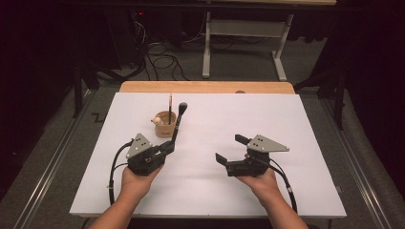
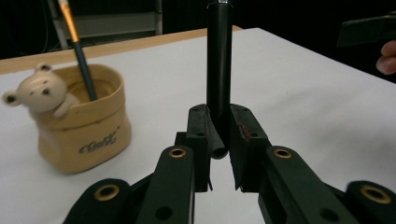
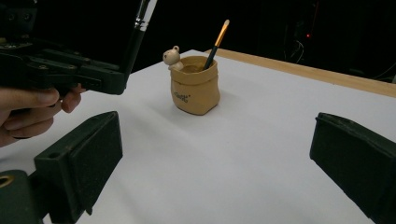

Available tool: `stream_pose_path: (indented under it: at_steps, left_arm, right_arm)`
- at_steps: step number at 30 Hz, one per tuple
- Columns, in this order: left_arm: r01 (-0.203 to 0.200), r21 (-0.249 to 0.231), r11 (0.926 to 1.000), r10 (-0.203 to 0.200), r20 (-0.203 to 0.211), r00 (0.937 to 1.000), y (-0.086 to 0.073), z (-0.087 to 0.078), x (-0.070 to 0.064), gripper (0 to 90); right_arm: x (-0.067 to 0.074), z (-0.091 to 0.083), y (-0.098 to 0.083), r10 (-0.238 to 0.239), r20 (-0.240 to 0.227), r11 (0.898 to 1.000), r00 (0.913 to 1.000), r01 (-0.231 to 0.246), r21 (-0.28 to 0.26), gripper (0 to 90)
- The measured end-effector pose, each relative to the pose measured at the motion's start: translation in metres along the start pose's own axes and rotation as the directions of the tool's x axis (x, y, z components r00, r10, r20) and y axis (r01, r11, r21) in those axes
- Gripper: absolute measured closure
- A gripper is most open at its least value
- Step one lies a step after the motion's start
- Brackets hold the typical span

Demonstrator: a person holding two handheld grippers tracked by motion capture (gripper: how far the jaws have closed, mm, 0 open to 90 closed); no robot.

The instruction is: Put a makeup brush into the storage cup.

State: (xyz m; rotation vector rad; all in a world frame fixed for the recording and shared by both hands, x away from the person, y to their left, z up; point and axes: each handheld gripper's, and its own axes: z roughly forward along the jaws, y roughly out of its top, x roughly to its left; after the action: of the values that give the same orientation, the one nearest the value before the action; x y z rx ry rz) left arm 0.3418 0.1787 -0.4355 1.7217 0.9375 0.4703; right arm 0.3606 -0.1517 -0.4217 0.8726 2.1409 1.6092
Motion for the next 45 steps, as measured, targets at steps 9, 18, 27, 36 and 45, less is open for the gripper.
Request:
stream_pose_path:
  at_steps: [9,18,27,36,45]
  left_arm:
    - [-0.02,-0.022,0.9995,0.021,0.049,0.9986,0.008,0.017,-0.02,79.2]
    - [-0.025,-0.019,0.9995,0.026,0.091,0.9955,0.001,0.03,-0.034,79.2]
    - [-0.037,-0.007,0.9993,0.038,0.128,0.9911,-0.006,0.036,-0.043,79.2]
    - [-0.043,0.0,0.9991,0.042,0.161,0.9861,-0.014,0.042,-0.053,79.2]
    - [-0.041,0.009,0.9991,0.039,0.187,0.9816,-0.018,0.048,-0.06,79.2]
  right_arm:
    - [-0.001,-0.004,0.001,0.015,-0.011,1.0,0.9998,-0.015,-0.014,3.8]
    - [-0.001,-0.004,0.001,0.03,-0.03,0.999,0.9991,-0.031,-0.024,4.5]
    - [0.0,-0.001,0.0,0.045,-0.039,0.999,0.9983,-0.045,-0.013,6.3]
    - [0.0,0.001,-0.001,0.067,-0.061,0.998,0.9959,-0.068,-0.012,10.3]
    - [0.001,0.003,-0.002,0.1,-0.079,0.995,0.9918,-0.101,-0.011,13.8]
